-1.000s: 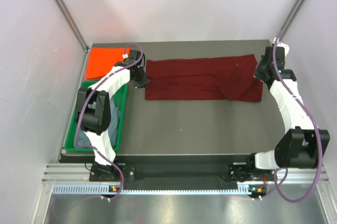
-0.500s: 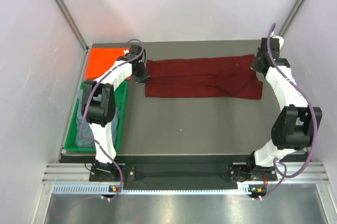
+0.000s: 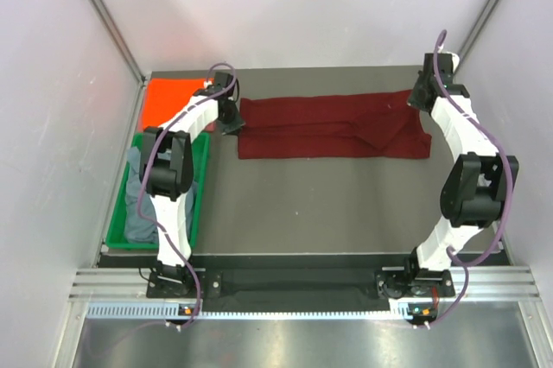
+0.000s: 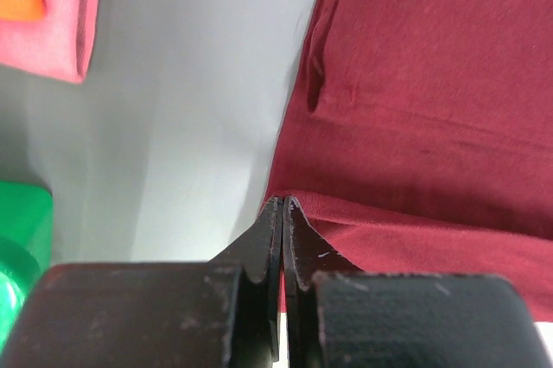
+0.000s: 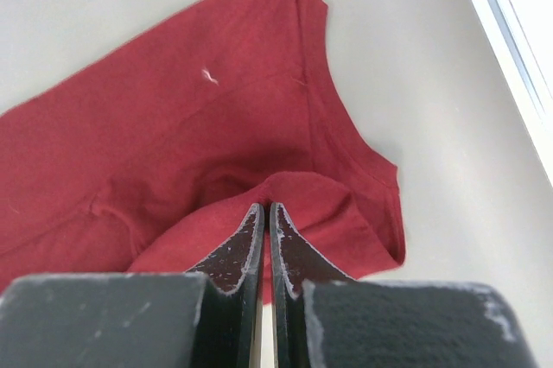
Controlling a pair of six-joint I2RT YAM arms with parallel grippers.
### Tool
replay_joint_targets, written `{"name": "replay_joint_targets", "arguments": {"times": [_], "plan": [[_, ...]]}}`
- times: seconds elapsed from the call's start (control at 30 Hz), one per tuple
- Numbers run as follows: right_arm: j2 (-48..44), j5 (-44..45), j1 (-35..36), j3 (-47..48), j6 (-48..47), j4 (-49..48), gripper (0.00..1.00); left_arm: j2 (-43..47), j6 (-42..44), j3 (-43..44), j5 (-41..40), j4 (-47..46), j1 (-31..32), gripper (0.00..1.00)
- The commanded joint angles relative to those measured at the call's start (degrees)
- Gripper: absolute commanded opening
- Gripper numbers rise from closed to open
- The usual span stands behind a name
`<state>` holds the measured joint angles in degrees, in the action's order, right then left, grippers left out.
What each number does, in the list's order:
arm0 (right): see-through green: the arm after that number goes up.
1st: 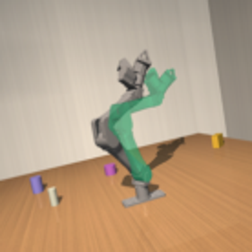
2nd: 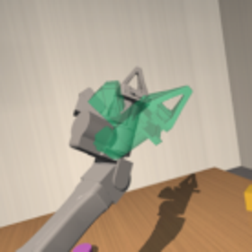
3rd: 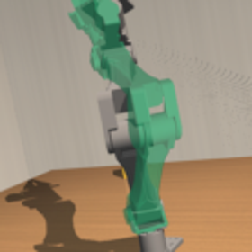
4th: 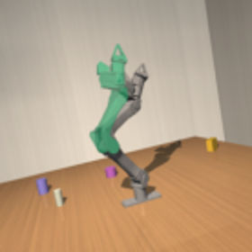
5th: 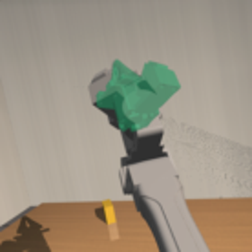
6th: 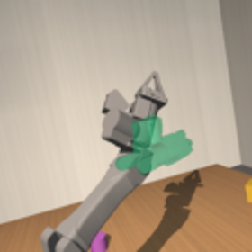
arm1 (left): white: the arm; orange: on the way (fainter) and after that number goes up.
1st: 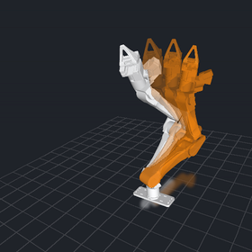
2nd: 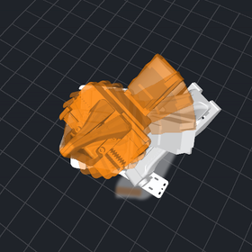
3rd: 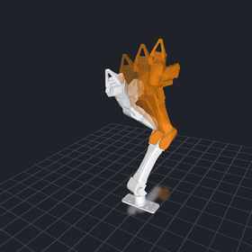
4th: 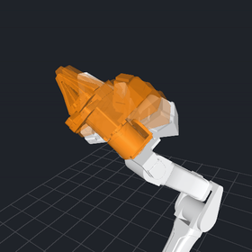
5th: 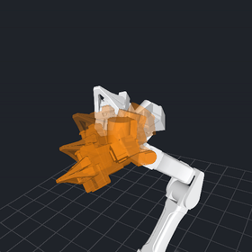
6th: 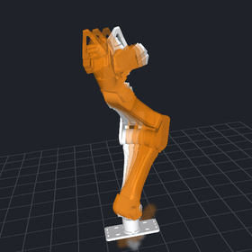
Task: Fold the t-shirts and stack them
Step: Fold the tshirt
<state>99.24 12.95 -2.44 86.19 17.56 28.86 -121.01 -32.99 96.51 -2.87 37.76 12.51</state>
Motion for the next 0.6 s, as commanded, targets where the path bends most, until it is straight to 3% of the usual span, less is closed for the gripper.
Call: {"name": "replay_joint_targets", "arguments": {"times": [0.0,0.57], "plan": [[0.69,-0.82,-0.55,4.24,-0.42,-1.53,0.0,-0.63,0.74,3.86,-1.17,1.09,-0.65,0.0],[3.76,0.58,-0.55,7.23,-0.42,-1.62,0.0,-3.71,0.65,7.29,-3.19,2.32,-0.65,0.0]]}}
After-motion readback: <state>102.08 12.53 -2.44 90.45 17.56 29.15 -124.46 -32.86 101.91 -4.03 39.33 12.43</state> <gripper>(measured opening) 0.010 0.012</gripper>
